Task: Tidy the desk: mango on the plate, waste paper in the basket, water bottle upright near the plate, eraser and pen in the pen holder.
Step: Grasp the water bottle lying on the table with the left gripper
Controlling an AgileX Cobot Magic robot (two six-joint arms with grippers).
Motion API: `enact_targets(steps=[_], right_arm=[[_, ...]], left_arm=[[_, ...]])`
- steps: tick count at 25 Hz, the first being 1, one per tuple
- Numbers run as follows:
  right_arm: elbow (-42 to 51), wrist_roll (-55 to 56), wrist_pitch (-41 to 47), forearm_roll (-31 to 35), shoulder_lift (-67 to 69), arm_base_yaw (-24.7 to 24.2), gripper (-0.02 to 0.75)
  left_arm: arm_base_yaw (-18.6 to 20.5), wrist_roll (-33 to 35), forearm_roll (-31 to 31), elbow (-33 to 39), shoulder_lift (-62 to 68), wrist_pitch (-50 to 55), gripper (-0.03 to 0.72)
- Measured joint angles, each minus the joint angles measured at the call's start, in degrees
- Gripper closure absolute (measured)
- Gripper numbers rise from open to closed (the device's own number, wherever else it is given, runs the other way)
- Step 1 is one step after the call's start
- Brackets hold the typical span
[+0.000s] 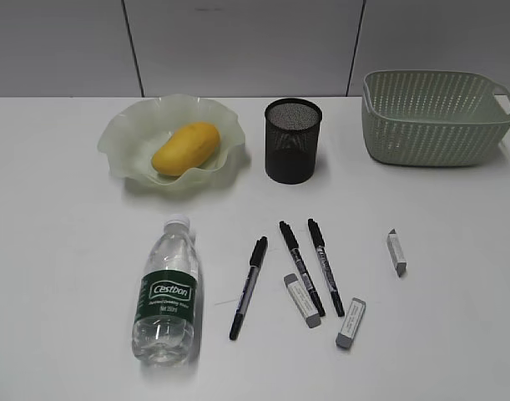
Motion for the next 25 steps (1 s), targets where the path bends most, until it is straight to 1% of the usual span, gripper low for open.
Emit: enact_targets(steps=[4, 6, 10, 14, 17, 20, 23, 25], right_arm=[[6.75, -3.28, 9.88, 3.56, -17.17, 0.06, 0.177], [8.71, -5.38, 12.51, 6.8, -24.91, 0.11, 0.146], [10.89, -8.98, 14.66, 11.29, -40.31, 0.11, 0.132], [12.52, -10.06, 14.56, 12.16, -51.85, 0.11, 0.136], [13.31, -10.3, 13.23, 12.16, -55.39, 0.11, 0.153], [13.89, -10.41, 12.41, 12.21, -55.6, 0.11, 0.158], [13.94, -10.41, 12.13, 12.21, -55.6, 0.11, 0.162], [13.94, -10.41, 12.13, 12.21, -55.6, 0.11, 0.164]], left_arm=[[0.0, 0.0, 0.0, 0.0, 0.0, 0.0, 0.19], [0.0, 0.0, 0.0, 0.0, 0.0, 0.0, 0.19], [0.0, 0.0, 0.0, 0.05, 2.46, -0.11, 0.19], [0.0, 0.0, -0.19, -0.55, 8.46, -1.42, 0.19], [0.0, 0.0, -0.44, -1.9, 14.84, -6.65, 0.19], [0.0, 0.02, -1.24, -3.04, 23.26, -13.06, 0.19], [0.0, 1.43, -4.47, -4.03, 33.2, -18.06, 0.19], [0.0, 4.19, -8.35, -5.22, 40.3, -20.46, 0.189]])
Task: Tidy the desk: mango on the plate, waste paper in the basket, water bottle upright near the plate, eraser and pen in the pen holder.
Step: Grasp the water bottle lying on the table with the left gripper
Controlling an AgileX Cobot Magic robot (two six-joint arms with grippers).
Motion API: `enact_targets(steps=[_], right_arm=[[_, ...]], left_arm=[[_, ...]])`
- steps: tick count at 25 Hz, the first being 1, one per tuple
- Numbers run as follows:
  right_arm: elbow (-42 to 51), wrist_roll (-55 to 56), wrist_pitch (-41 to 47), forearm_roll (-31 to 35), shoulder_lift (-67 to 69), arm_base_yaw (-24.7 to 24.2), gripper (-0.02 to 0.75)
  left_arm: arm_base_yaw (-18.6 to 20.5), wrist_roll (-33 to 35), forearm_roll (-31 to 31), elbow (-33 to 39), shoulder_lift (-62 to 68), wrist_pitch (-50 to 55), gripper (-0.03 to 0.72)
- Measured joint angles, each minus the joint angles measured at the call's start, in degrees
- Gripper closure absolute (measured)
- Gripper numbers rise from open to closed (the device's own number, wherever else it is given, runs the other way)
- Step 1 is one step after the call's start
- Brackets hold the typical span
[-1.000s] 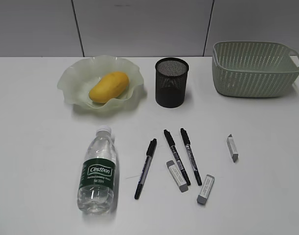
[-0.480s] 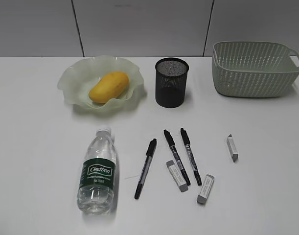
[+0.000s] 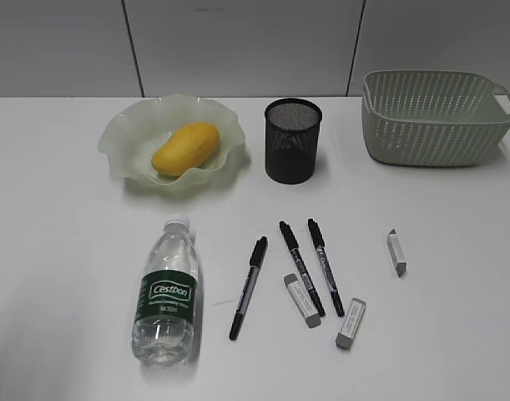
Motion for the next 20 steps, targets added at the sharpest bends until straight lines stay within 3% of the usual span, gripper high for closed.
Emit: enact_targets(steps=[4, 8, 12, 15, 20], right_arm=[[0.0, 0.0, 0.0, 0.01, 0.0, 0.0, 0.164], [0.0, 0.0, 0.0, 0.06, 0.0, 0.0, 0.164], [0.0, 0.0, 0.0, 0.06, 0.0, 0.0, 0.165], [0.0, 0.0, 0.0, 0.06, 0.0, 0.0, 0.169], [0.0, 0.0, -0.05, 0.06, 0.0, 0.0, 0.231]], left_arm=[[-1.19, 9.99, -12.14, -3.34, 16.39, -2.64, 0.137], [-5.07, 12.76, -14.6, -8.51, 30.96, -5.75, 0.111], [-9.59, 9.97, -14.47, -15.91, 45.77, -5.74, 0.109], [-13.23, 3.36, -10.09, -22.16, 55.28, -3.36, 0.108], [-16.57, -3.25, -6.24, -29.89, 66.3, 1.3, 0.108]])
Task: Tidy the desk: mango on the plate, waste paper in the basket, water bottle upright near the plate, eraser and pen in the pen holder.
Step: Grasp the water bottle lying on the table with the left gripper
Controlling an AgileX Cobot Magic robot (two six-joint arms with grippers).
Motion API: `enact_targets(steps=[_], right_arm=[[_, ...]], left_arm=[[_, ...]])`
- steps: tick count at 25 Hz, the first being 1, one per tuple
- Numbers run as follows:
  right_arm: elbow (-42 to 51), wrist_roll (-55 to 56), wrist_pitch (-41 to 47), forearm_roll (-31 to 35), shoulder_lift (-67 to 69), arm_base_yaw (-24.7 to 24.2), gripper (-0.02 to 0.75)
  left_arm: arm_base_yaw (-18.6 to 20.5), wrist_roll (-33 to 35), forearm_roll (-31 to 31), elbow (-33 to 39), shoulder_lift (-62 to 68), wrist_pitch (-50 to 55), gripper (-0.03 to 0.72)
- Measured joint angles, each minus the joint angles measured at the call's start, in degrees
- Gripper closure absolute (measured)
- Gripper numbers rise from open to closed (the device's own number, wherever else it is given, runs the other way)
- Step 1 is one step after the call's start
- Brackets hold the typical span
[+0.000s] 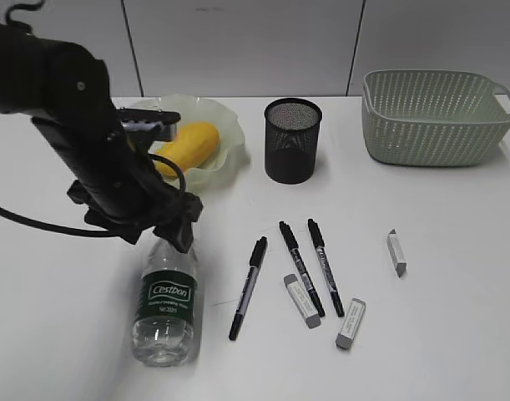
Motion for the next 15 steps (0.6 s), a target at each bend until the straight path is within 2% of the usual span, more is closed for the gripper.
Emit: enact_targets(steps=[6, 7, 9, 10, 15], right_arm=[[0.0, 0.0, 0.0, 0.0, 0.0, 0.0, 0.315], [0.0, 0.0, 0.0, 0.0, 0.0, 0.0, 0.322], [0.0, 0.0, 0.0, 0.0, 0.0, 0.0, 0.33], [0.0, 0.0, 0.0, 0.0, 0.0, 0.0, 0.332], [0.0, 0.0, 0.0, 0.01, 0.0, 0.0, 0.335]], left_arm=[[-0.27, -3.68, 0.18, -2.55, 5.56, 0.37, 0.121], [-0.33, -4.02, 0.18, -2.55, 5.94, 0.17, 0.153], [-0.33, -4.33, 0.4, -2.55, 6.02, -0.44, 0.267], [-0.33, -4.32, 0.88, -2.5, 5.79, -0.77, 0.291], [-0.33, -4.38, 6.24, 2.41, -1.47, -8.2, 0.291]])
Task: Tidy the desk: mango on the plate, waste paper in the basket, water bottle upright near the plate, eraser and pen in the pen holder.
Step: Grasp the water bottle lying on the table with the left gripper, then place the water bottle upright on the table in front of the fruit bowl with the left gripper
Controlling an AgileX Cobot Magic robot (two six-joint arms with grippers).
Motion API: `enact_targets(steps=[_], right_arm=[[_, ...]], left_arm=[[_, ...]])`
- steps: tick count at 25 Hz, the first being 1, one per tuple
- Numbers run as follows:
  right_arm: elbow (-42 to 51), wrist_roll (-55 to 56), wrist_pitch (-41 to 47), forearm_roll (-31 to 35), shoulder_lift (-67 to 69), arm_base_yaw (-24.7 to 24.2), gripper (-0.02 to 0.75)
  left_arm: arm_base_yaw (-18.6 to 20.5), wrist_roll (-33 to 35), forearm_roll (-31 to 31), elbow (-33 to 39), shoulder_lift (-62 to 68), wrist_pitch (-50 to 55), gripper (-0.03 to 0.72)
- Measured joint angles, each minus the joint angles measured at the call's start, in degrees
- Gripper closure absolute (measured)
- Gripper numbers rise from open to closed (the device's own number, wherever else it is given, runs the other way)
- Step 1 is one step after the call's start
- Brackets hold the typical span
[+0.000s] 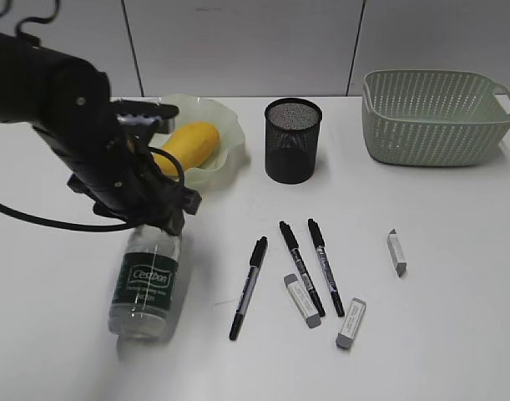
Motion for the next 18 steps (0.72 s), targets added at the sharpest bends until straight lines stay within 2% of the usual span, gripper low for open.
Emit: enact_targets(steps=[3, 6, 9, 11, 14, 18], right_arm=[[0.0, 0.0, 0.0, 0.0, 0.0, 0.0, 0.337], [0.0, 0.0, 0.0, 0.05, 0.0, 0.0, 0.341], [0.0, 0.0, 0.0, 0.05, 0.0, 0.0, 0.344], [0.0, 0.0, 0.0, 0.05, 0.0, 0.0, 0.344], [0.0, 0.05, 0.0, 0.05, 0.0, 0.0, 0.344], [0.0, 0.01, -0.06, 0.05, 0.0, 0.0, 0.344]], left_arm=[[0.06, 0.0, 3.4, 8.81, -10.05, -13.6, 0.295], [1.39, 0.0, 8.52, 19.99, -17.25, -35.24, 0.315], [4.04, 3.72, 11.92, 27.01, -17.68, -56.08, 0.316], [5.26, 7.37, 12.66, 28.5, -15.7, -61.42, 0.316], [6.66, 10.73, 13.03, 28.86, -11.25, -63.25, 0.316], [7.16, 12.16, 13.09, 28.76, -7.84, -67.81, 0.319]])
